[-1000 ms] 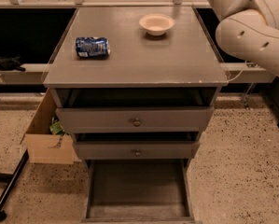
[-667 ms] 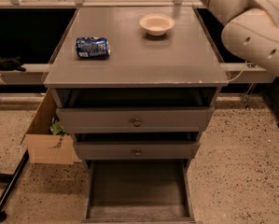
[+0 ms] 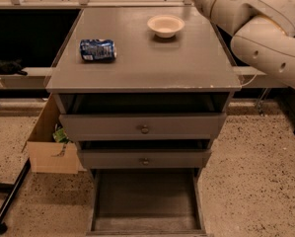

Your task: Pick 7up can from bottom drawer and place on counter

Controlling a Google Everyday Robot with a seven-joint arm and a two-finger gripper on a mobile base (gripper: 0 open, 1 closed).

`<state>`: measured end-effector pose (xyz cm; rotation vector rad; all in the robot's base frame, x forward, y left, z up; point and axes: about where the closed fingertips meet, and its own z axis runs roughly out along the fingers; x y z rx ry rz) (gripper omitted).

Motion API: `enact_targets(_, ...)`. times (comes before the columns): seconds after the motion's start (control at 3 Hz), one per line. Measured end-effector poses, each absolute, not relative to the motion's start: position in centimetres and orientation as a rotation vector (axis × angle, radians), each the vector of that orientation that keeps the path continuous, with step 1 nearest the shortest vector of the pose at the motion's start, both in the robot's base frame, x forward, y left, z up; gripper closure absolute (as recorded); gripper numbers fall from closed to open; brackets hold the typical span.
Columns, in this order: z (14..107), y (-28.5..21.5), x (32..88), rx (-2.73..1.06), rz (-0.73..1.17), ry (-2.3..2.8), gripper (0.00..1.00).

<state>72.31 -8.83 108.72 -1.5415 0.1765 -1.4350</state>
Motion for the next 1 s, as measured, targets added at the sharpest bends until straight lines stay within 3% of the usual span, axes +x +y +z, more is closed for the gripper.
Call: enact_targets(1.0,104.7,-6.4,74.7,-1.705,-1.287,0.105,1.00)
